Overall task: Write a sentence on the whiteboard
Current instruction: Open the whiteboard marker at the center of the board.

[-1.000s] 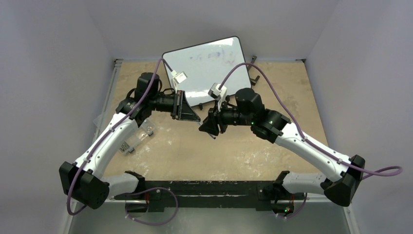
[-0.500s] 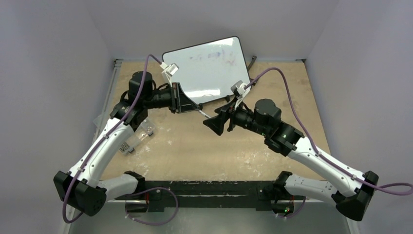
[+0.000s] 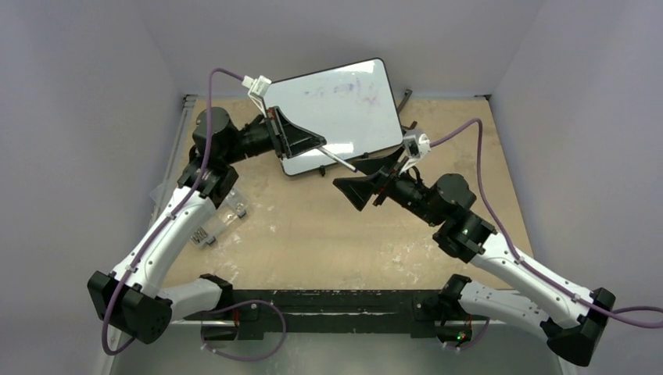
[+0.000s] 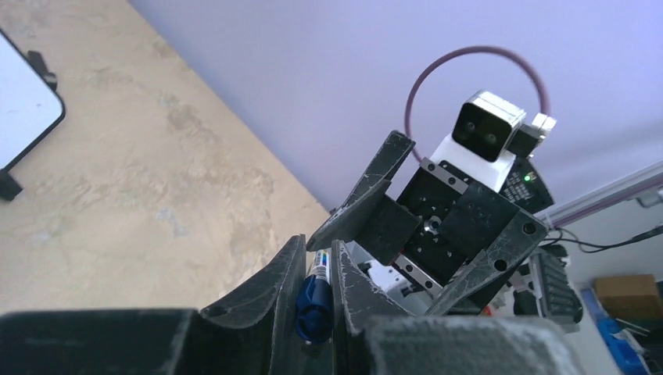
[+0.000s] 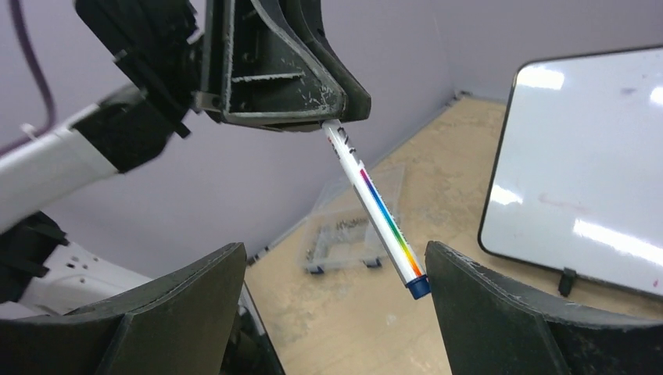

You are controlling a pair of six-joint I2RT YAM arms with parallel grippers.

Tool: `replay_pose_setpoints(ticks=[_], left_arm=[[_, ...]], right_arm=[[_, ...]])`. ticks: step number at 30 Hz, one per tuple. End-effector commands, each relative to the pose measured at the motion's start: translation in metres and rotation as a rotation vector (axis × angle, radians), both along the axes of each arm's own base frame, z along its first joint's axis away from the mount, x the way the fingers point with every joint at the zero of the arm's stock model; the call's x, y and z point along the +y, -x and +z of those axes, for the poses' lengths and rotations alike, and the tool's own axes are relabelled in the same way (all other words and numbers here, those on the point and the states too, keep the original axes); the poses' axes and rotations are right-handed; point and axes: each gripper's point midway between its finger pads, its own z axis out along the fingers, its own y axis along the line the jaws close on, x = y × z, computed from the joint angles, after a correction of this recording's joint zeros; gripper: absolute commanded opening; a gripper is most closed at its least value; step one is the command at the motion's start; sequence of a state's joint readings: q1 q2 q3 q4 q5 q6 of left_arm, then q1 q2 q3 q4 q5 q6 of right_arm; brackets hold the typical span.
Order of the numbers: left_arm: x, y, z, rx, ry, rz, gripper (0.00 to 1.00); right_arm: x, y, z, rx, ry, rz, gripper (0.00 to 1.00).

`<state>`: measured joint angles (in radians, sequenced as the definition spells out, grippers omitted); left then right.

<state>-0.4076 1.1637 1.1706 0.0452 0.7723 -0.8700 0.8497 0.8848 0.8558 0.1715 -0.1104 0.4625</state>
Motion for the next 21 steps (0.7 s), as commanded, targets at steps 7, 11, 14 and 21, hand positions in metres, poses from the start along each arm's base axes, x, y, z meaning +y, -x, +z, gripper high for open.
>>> replay_pose_setpoints(ticks=[7,11,14,21], left_arm=[[0.002,0.014,0.109,-0.144,0.321,-0.078,0.0],[0.005,0.02,0.123,-0.142,0.375,-0.087,0.0],[0.007,0.026,0.132,-0.154,0.409,-0.106,0.0],[0.012,0.025,0.131,-0.167,0.462,-0.066,0.0]], right_arm=[[-0.013,0.007,0.084,-0.102,-0.307,-0.014,0.91],[-0.014,0.004,0.099,-0.115,-0.355,-0.021,0.92],[-0.012,0.002,0.105,-0.123,-0.366,-0.023,0.92],[-0.002,0.013,0.131,-0.188,-0.429,0.072,0.8]])
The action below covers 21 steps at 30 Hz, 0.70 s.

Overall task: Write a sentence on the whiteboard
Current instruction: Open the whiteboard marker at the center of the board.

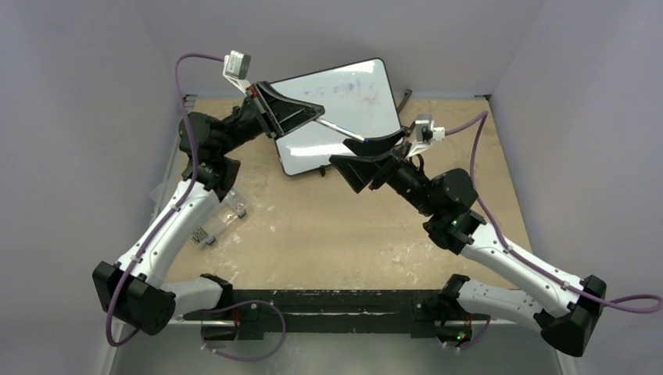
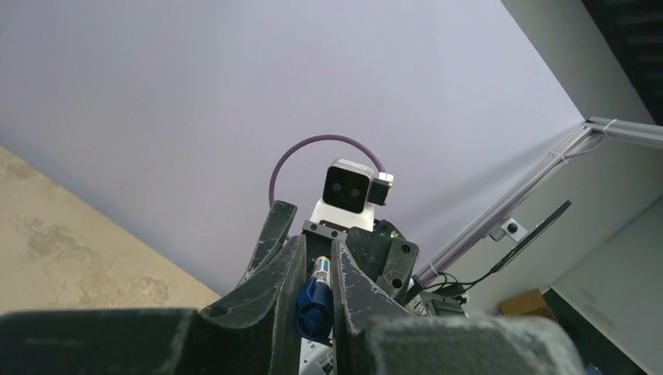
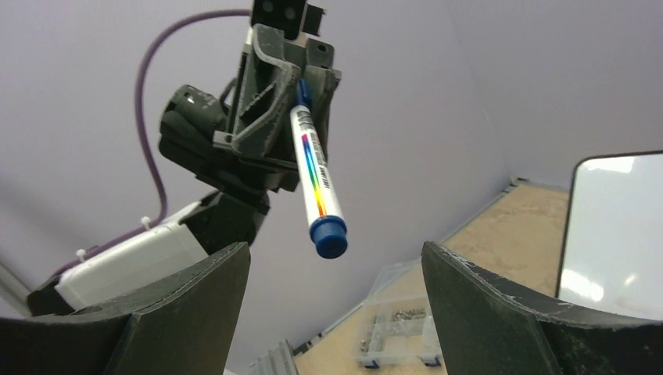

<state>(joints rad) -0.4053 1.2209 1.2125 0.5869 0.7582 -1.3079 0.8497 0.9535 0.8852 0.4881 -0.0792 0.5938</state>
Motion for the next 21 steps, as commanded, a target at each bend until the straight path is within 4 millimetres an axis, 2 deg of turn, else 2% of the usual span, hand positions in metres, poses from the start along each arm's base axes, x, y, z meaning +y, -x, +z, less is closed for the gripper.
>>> replay_pose_setpoints(ticks=[1,5,21], left_arm=[[0.013,0.012,0.026,-0.078,0.119,0.035,0.0],[0.016,0.014,0.028,-0.093,0.175,0.06,0.0],[0.015,0.023,0.022,-0.106,0.25,0.074,0.0]], right_arm=[[-0.007,0.02,0.06,-0.128,-0.15,0.062,0.77],[-0.003,0.02,0.068,-0.143,-0.177,0.08,0.68],[0.006,0.006,0.08,-0.157,-0.27,0.073,0.6]])
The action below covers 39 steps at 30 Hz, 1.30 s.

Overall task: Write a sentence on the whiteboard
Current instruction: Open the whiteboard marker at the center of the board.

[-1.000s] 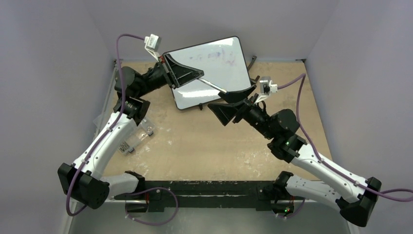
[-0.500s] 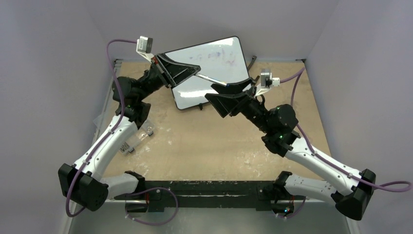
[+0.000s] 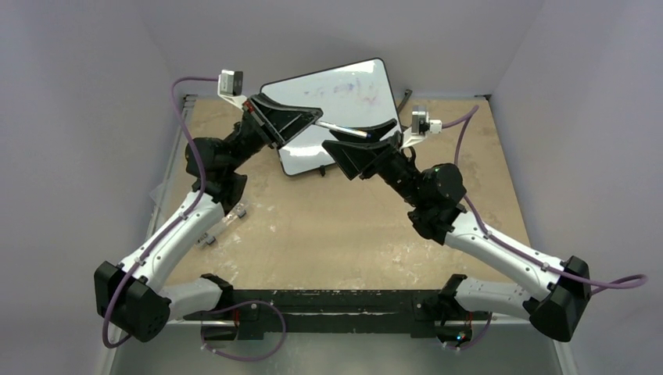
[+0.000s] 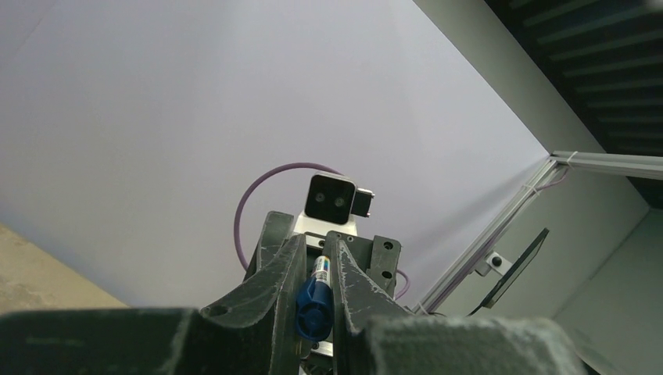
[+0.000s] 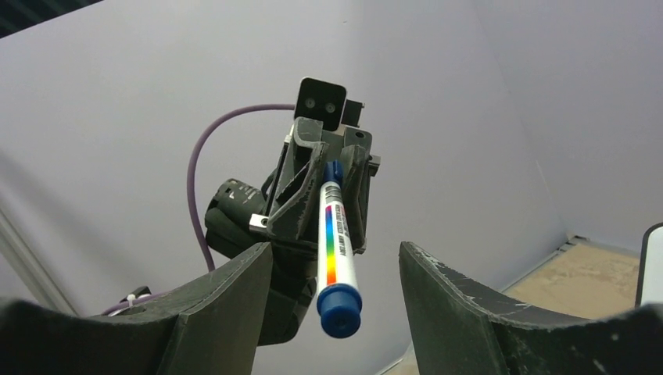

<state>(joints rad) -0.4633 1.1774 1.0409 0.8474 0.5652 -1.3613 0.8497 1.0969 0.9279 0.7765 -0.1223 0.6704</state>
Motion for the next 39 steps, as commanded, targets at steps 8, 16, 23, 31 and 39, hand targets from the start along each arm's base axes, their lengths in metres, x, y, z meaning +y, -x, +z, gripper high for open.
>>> replay_pose_setpoints(ticks=[8,16,23,31,39], left_arm=[[0.005,0.021,0.014,-0.06,0.061,-0.01,0.0],[0.004,0.024,0.008,-0.048,0.073,-0.016,0.0],[0.002,0.024,0.006,-0.037,0.08,-0.012,0.0],[0.0,0.024,0.002,-0.028,0.07,-0.016,0.0],[-0.001,0.024,-0.001,-0.029,0.058,-0.02,0.0]], right_arm=[[-0.008,0.005,0.045,-0.079,-0.095,-0.009,0.56],[-0.001,0.002,0.047,-0.088,-0.079,-0.001,0.52],[0.003,-0.001,0.043,-0.081,-0.065,-0.001,0.45],[0.005,-0.002,0.042,-0.078,-0.054,0.001,0.4],[0.01,-0.001,0.04,-0.086,-0.039,0.017,0.1]])
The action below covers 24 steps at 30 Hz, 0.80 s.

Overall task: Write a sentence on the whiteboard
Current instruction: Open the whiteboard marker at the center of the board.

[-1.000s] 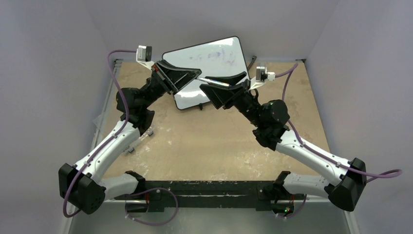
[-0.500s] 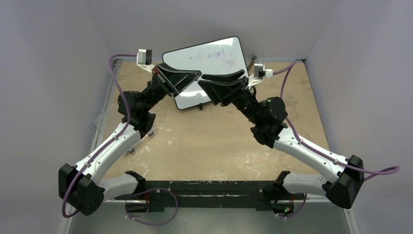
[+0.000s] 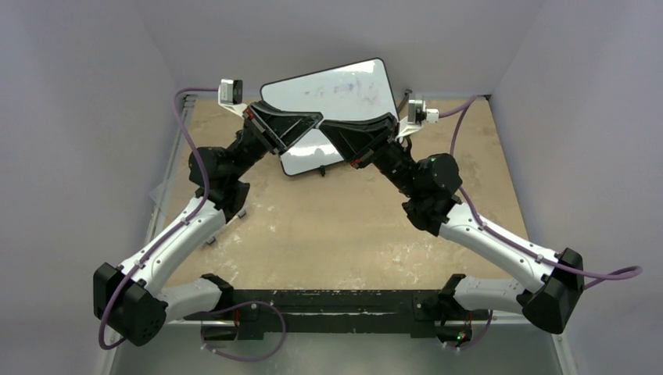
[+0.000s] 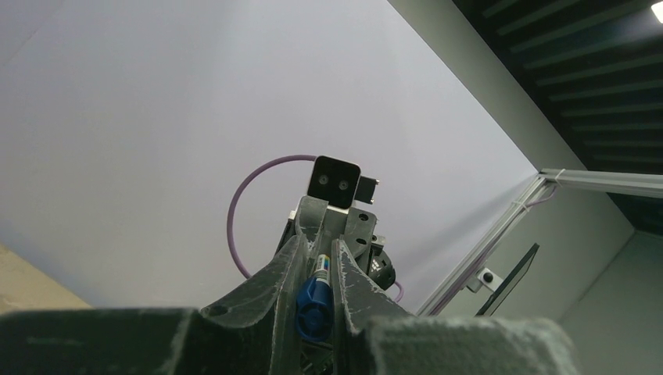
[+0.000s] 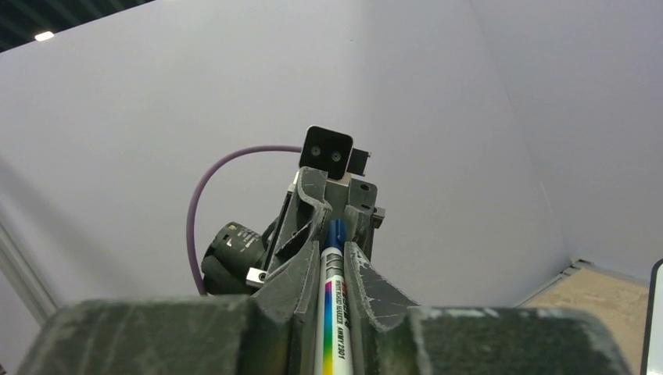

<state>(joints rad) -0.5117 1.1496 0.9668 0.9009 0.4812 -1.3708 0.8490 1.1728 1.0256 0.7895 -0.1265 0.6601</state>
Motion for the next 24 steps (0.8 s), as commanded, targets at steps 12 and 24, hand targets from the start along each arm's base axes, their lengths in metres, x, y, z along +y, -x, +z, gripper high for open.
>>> replay_pose_setpoints(ticks=[12,24], left_arm=[[-0.002,0.024,0.003,-0.082,-0.046,-0.04,0.49],[0.006,0.036,0.003,-0.158,-0.195,0.05,0.62]], right_arm=[[-0.005,0.011,0.015,-0.045,-0.028,0.02,0.0],[-0.027,0.015,0.014,-0.02,-0.014,-0.044,0.0]])
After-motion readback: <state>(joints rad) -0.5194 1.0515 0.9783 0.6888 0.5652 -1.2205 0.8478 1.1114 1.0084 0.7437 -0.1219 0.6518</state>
